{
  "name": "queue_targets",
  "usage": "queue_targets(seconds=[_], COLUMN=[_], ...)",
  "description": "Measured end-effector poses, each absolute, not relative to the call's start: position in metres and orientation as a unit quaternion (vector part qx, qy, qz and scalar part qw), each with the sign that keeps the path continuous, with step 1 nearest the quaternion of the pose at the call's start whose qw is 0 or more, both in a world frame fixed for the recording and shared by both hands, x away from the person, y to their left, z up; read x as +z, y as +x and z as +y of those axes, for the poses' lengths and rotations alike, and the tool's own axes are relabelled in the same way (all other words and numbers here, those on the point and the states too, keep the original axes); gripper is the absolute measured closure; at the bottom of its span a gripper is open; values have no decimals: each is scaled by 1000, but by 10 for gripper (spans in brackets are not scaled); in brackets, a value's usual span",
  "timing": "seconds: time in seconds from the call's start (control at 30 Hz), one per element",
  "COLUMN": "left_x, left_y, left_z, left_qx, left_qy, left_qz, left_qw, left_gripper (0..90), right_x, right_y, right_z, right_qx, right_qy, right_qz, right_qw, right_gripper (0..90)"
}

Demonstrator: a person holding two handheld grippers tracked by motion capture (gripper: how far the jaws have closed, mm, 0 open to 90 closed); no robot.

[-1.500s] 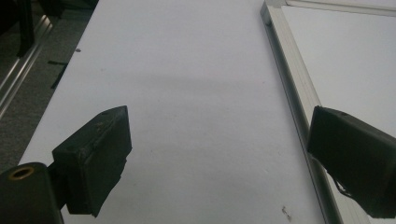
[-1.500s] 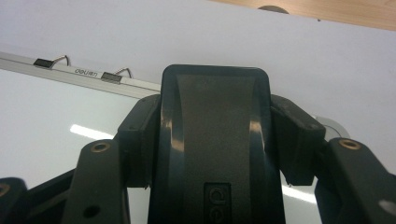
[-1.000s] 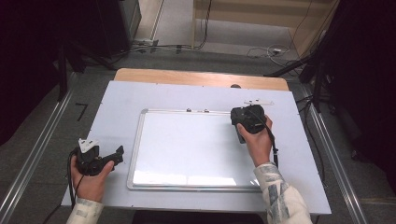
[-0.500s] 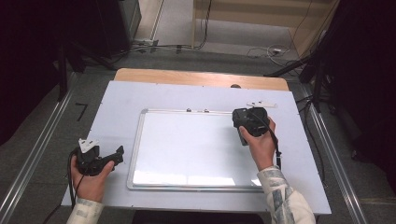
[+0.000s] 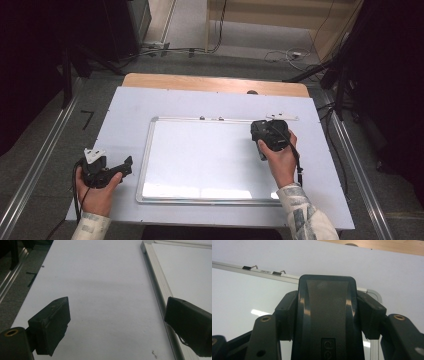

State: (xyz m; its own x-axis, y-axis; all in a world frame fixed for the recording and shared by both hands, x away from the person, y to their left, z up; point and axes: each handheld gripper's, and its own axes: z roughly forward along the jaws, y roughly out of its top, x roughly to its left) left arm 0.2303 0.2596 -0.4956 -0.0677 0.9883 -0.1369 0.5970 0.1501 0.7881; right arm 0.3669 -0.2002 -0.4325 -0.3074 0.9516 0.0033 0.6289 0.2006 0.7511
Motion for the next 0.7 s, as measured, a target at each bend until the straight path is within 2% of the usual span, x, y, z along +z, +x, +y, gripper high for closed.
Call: queue_targets(seconds=[0.7], left_x=[-495], left_y=[230], left_z=[260], left_qx=[282], left_qy=[588], left_qz=[674], left_qw=[347], left_gripper=[70], right_x=[-431], right_y=[346], right_z=[-208], right_qx=[348], right_qy=[535], right_qz=[732], right_qw=[239], right_gripper=[388])
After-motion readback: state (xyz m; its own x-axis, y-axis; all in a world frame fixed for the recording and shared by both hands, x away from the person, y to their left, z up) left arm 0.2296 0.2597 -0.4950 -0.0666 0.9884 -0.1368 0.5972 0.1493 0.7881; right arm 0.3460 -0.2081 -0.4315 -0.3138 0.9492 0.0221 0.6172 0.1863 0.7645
